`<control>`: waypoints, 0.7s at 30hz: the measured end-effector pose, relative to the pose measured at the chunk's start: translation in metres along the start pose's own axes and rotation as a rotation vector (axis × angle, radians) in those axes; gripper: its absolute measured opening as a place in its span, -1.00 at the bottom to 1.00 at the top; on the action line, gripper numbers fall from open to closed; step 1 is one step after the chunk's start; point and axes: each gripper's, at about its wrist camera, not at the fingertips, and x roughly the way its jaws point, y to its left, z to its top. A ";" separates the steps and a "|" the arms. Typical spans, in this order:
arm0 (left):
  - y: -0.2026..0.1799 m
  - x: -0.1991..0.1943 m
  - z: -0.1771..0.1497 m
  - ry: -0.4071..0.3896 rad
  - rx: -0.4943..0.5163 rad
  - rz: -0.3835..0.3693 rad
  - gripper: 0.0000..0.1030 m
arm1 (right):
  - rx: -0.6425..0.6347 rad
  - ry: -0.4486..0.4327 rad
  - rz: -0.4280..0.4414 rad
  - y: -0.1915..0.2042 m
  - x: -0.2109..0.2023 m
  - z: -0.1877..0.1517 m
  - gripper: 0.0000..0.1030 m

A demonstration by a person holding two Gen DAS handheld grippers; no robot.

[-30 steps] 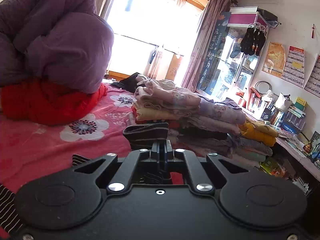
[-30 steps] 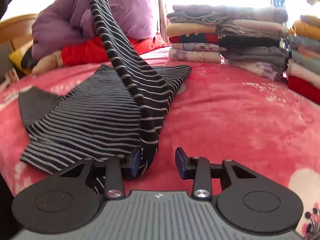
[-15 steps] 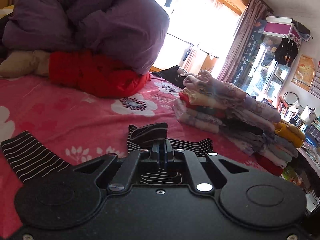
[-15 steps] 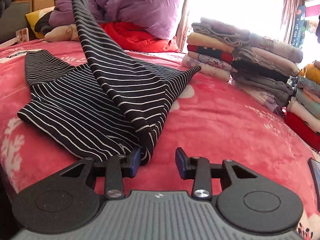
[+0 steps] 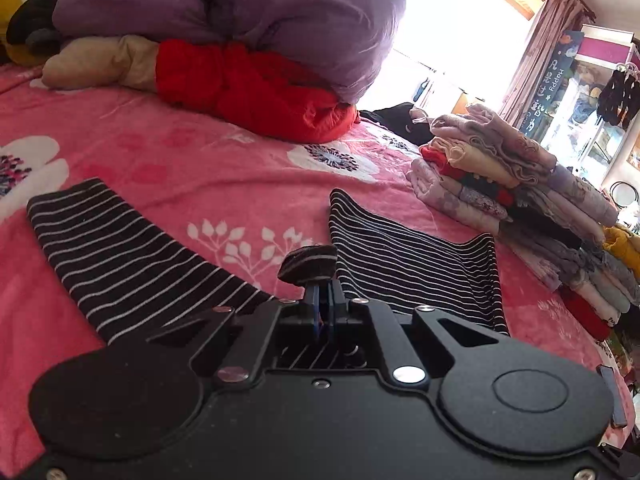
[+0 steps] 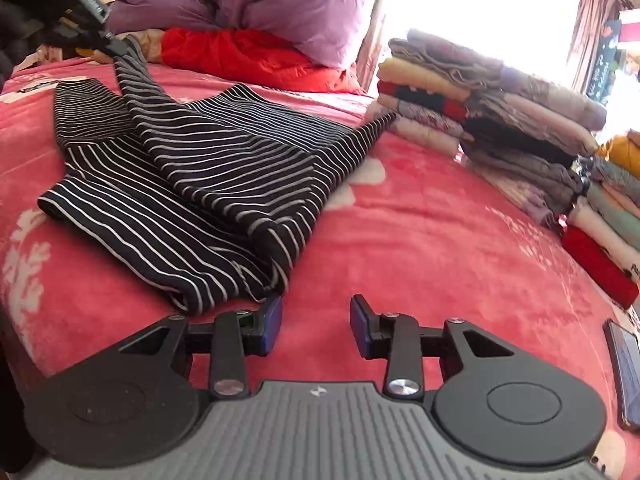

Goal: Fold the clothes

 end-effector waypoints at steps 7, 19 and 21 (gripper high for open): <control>0.013 -0.008 -0.006 -0.005 -0.031 0.002 -0.94 | 0.110 -0.129 0.035 -0.014 -0.026 0.012 -0.26; 0.003 -0.001 -0.006 0.015 0.104 0.272 -0.64 | 0.176 -0.041 0.157 -0.008 0.030 0.028 -0.44; -0.016 -0.004 0.005 -0.021 0.160 0.282 -0.61 | 0.145 -0.082 0.135 -0.005 0.020 0.033 -0.44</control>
